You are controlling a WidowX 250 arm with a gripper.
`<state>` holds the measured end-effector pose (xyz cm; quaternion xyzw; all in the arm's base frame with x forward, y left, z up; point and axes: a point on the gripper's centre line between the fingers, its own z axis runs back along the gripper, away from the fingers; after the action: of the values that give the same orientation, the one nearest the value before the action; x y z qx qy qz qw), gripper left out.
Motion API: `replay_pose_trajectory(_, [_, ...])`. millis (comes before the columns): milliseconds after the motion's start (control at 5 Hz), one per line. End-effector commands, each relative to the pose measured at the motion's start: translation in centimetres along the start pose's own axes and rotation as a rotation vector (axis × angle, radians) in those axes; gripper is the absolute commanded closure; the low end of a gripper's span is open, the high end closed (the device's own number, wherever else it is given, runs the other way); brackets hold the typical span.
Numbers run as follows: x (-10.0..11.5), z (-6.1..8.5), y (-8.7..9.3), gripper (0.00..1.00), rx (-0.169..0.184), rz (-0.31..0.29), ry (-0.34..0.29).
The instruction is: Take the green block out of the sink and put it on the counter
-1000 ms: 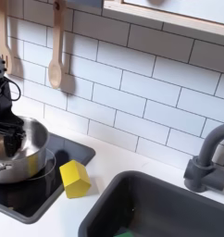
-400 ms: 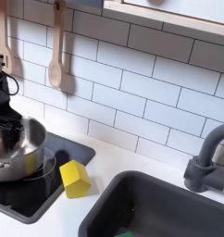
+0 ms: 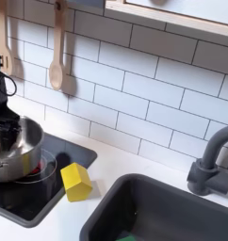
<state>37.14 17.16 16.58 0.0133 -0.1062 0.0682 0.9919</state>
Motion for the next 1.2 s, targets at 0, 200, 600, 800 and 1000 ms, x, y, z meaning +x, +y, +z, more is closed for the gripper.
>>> replay_pose_trajectory(0, [0.2,-0.1,1.2,0.0,0.018,0.031,0.002])
replay_pose_trajectory(200, [0.2,-0.2,1.5,0.0,0.02,0.04,0.005])
replay_pose_trajectory(600, [0.2,-0.1,2.4,0.0,0.023,0.06,0.0])
replay_pose_trajectory(800, [0.3,-0.1,2.8,0.0,0.025,0.071,-0.005])
replay_pose_trajectory(1000, [0.2,-0.1,2.3,0.0,0.013,0.057,0.001])
